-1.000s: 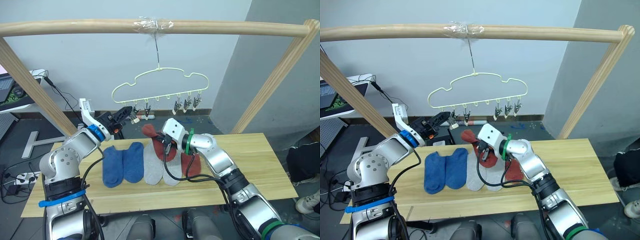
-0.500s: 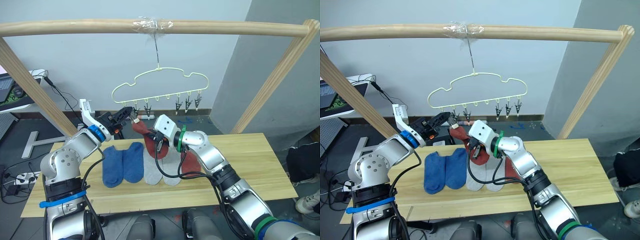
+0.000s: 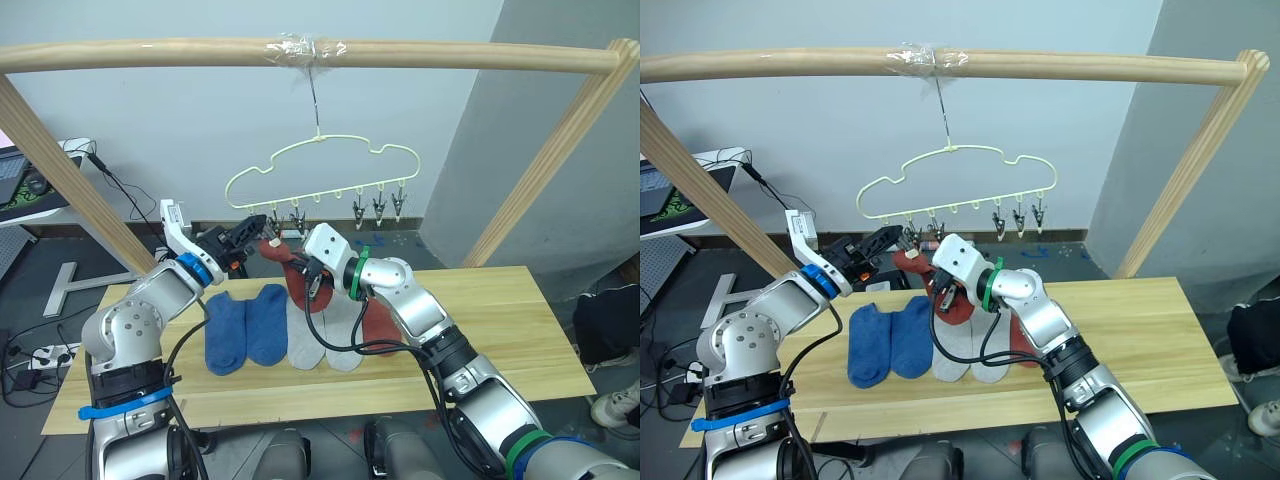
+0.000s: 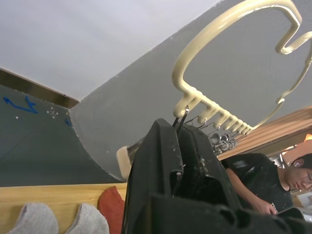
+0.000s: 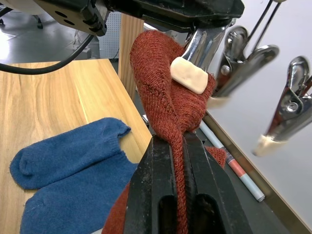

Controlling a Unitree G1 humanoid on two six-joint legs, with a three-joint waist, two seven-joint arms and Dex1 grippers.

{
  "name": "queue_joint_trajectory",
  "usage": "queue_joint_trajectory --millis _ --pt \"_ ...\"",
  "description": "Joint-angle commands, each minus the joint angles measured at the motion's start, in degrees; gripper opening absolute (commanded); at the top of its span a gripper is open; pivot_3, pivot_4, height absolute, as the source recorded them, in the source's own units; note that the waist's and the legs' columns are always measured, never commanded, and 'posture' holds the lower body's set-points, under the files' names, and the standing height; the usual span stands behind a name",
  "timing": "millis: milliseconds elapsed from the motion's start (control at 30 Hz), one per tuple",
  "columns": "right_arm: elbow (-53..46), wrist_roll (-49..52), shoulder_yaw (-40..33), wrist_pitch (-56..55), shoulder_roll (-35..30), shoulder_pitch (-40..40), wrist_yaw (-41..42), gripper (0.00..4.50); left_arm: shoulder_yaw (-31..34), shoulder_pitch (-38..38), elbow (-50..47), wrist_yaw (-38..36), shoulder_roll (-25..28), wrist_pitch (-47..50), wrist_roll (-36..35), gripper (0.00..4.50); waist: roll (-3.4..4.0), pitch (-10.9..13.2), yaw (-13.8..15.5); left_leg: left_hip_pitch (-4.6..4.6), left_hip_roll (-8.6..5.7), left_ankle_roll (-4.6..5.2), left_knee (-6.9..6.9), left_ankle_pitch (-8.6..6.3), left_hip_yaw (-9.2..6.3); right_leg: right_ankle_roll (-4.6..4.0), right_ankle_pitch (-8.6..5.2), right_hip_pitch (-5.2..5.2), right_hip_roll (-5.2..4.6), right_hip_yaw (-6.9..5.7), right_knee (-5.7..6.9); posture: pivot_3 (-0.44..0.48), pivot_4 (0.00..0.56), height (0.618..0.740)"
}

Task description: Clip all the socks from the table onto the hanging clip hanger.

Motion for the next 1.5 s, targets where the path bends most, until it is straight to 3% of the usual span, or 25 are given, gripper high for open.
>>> queue_joint_trajectory --millis 33,367,400,467,567,933,1133,1267,1367,1500 --pt "-1.8 0.7 -0.4 -1.0 0.9 -0.6 -0.2 0.0 0.1 0.0 -2.9 -1.1 0.8 -0.9 -1.3 1.44 0.0 0.0 0.0 0.0 0.0 0.0 0.0 0.0 0.0 0.0 0.0 0.0 0.0 0.0 0.0 0.078 0.177 0.74" --pt "-1.9 2.2 -1.2 0.1 1.3 0.2 0.4 0.0 0.3 1.4 -3.5 -1.9 2.0 -0.8 -1.0 4.41 0.01 0.0 0.0 0.0 0.0 0.0 -0.02 0.0 0.0 0.0 0.0 0.0 0.0 0.01 -0.02 0.078 0.176 0.74" --pt "-2.0 2.6 -1.4 0.4 1.5 0.2 0.4 0.0 0.1 1.7 -3.6 -2.1 2.3 -0.9 -0.7 4.49 0.01 0.0 0.0 0.0 0.0 0.0 -0.02 0.0 0.0 0.0 0.0 0.0 0.0 0.0 -0.02 0.078 0.176 0.74" --pt "-2.5 4.5 -2.4 2.3 2.3 0.6 0.8 0.0 0.0 3.0 -4.5 -2.6 3.2 -0.5 -0.8 4.49 0.0 0.0 0.0 0.0 0.01 0.0 -0.03 0.0 0.0 0.0 -0.01 -0.01 0.0 0.0 -0.02 0.083 0.176 0.74" --pt "-4.5 9.6 -4.7 8.5 4.4 1.4 1.8 0.73 0.4 4.3 -5.1 -3.0 4.5 -0.5 -0.9 4.5 0.02 0.1 0.0 0.0 0.03 0.0 -0.04 0.0 -0.02 -0.02 -0.01 -0.01 0.0 -0.02 -0.02 0.087 0.175 0.74" --pt "-8.5 13.9 -6.1 15.2 3.5 2.8 2.2 4.49 -1.2 8.4 -7.5 -3.9 5.2 -0.9 -0.5 4.5 0.04 0.1 0.0 -0.01 0.02 0.01 -0.06 -0.01 -0.04 0.18 -0.14 -0.01 0.0 -0.04 -0.04 0.095 0.168 0.74" --pt "-11.1 12.3 -6.8 14.0 -0.8 5.8 0.5 4.49 -5.4 11.2 -10.0 -5.5 6.2 -4.7 4.3 4.5 0.04 0.1 0.3 -0.03 0.0 0.01 -0.05 -0.01 -0.02 0.22 -0.17 -0.01 -0.01 -0.02 -0.07 0.093 0.161 0.74" --pt "-16.7 16.7 -10.5 17.3 -5.6 8.6 3.4 4.49 -10.6 11.5 -12.1 -4.1 3.8 -13.3 12.3 4.5 0.08 0.1 0.7 -0.05 0.0 0.01 -0.05 -0.01 -0.03 0.23 -0.17 -0.01 -0.01 -0.03 -0.08 0.086 0.156 0.74" --pt "-21.6 20.2 -13.7 18.0 -9.2 9.8 5.1 4.5 -14.7 11.5 -13.7 -4.1 0.5 -20.2 17.2 3.93 0.08 0.1 1.3 -0.05 -0.01 0.01 -0.04 -0.01 0.04 0.23 -0.17 -0.01 -0.01 0.03 -0.11 0.079 0.155 0.74" --pt "-27.1 25.9 -17.0 21.9 -12.1 10.1 6.7 4.5 -17.2 10.6 -12.7 -0.7 -3.0 -25.4 22.7 2.72 0.08 0.1 1.3 -0.06 0.01 0.02 -0.05 -0.01 0.06 0.24 -0.18 -0.01 0.0 0.05 -0.1 0.071 0.153 0.74"
